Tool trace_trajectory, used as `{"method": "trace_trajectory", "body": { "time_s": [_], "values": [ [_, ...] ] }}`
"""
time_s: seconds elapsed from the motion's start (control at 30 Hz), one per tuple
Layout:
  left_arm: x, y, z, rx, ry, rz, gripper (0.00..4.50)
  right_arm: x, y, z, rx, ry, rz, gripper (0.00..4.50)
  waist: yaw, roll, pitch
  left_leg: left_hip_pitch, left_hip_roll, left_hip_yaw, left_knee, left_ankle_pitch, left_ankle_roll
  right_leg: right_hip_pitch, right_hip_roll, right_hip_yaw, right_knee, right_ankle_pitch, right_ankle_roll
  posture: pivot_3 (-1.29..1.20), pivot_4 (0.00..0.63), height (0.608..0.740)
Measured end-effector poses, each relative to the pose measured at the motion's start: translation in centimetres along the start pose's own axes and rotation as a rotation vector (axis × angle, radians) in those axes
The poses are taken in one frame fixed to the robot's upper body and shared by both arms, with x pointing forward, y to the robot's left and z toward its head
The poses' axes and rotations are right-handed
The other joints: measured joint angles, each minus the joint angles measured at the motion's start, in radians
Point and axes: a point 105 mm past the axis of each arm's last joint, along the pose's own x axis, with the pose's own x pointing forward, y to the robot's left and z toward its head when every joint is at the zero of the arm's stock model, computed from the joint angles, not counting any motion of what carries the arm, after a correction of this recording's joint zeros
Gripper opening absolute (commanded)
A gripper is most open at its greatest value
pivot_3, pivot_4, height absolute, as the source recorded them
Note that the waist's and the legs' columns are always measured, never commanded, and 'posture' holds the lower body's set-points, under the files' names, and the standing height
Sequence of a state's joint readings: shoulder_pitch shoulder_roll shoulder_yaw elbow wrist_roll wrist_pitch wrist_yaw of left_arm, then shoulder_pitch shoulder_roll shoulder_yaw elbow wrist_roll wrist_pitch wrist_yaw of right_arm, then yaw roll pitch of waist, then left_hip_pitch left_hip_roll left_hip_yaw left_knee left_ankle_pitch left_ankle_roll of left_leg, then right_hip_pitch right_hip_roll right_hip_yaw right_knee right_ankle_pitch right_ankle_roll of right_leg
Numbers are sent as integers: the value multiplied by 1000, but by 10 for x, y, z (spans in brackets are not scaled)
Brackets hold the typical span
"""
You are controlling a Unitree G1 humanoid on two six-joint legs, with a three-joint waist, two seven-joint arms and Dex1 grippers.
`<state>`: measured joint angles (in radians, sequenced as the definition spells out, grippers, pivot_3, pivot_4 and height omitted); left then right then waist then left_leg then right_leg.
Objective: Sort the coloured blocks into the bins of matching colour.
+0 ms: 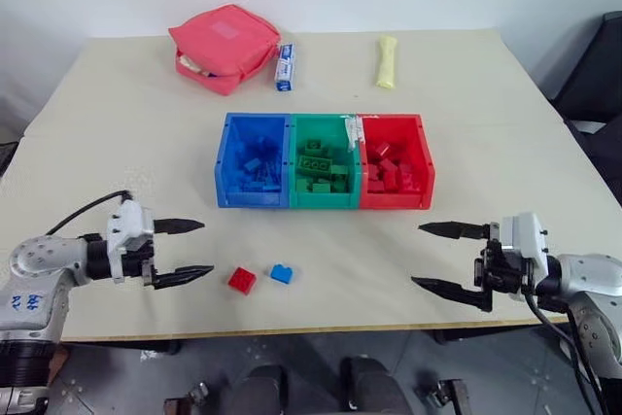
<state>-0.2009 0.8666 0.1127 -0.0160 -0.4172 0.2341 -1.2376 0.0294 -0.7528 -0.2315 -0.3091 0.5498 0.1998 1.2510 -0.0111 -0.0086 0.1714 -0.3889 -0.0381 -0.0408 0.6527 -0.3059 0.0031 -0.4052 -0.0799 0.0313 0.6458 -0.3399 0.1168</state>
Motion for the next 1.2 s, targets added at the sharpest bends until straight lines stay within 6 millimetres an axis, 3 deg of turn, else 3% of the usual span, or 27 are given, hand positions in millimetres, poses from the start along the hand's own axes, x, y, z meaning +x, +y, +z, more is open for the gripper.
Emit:
{"method": "trace_trajectory", "body": {
  "time_s": [0.17, 0.3, 0.37, 0.57, 0.67, 1.0, 1.2],
  "values": [
    [59, -15, 50, 172, 11, -144, 4500, 8, 15, 6, -15, 11, 59, 4476, 18, 0, 0, 0, 0, 0, 2, 0, 0, 2, 1, 0, 0, 1, 1, 0, 150, 740],
    [93, -32, 38, 194, 89, -241, 4500, 10, 19, 4, -4, 16, 53, 4476, 8, 0, 0, 0, 1, 1, 2, 0, 0, 2, 3, 0, 0, 0, 1, 0, 150, 740],
    [98, -33, 27, 220, 175, -269, 4500, 11, 20, 6, -7, 15, 48, 4476, 8, 0, 0, 1, 1, 1, 2, 1, -1, 2, 3, 0, 1, 0, 1, 0, 150, 740],
    [92, -23, 22, 285, 310, -275, 4500, 14, 24, 11, -7, 9, 33, 4476, 15, -1, 0, 0, 0, -1, 5, 0, 0, 3, 2, 0, 1, 0, 1, 0, 150, 740],
    [92, -22, 17, 296, 343, -286, 3883, 13, 27, 5, 21, 22, 20, 4500, 22, -1, 0, 0, 0, -1, 6, 0, 1, 4, 2, -1, 0, 0, 1, 0, 150, 740],
    [105, -28, 13, 283, 300, -324, 941, 13, 26, 6, 10, 31, 5, 4500, 35, -1, 0, 1, 0, -2, 9, -1, 1, 6, 2, -1, 0, 0, 1, 0, 150, 740],
    [108, -24, 14, 281, 259, -287, 910, 13, 24, 6, 12, 28, -13, 4500, 35, 0, 0, 2, 0, -2, 9, -1, 1, 8, 2, -1, 0, 1, 1, 0, 150, 740]
  ]
}}
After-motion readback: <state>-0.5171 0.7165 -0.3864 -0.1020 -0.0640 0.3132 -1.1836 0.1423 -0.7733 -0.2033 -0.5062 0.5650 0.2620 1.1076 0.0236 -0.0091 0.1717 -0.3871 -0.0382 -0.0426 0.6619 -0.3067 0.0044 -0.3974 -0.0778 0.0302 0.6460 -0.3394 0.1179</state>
